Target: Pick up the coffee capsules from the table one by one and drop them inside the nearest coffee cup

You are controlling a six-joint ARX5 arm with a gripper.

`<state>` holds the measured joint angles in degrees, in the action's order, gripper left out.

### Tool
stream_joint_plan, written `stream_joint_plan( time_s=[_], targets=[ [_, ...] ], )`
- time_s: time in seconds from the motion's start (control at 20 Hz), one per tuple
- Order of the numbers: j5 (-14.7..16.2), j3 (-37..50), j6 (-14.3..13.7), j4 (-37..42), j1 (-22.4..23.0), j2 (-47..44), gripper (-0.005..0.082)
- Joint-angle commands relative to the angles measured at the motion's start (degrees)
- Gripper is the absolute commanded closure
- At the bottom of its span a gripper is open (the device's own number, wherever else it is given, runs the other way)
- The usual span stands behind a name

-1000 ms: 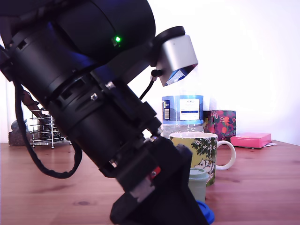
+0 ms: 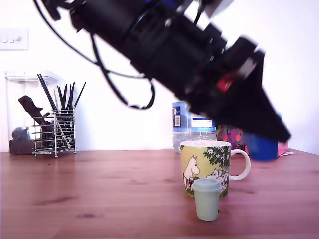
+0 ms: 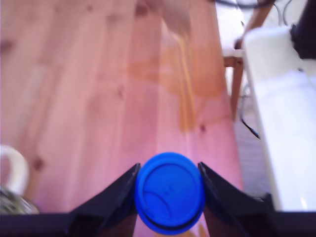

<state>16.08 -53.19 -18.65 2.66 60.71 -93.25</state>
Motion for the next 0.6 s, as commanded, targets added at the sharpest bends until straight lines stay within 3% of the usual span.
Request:
stream_joint_plan(
  time_s=[0.0,0.15,0.55],
  targets=[
    [-1.7,-1.4,-1.6,0.3,-1.3,-0.5,0.0574],
    [-3.6,-4.2,-1.6,0.3,-4.9,-0.5,0.0574],
    [-2.7,-7.1,-1.5,0.4,-13.2,-0.5,0.0574]
  ],
)
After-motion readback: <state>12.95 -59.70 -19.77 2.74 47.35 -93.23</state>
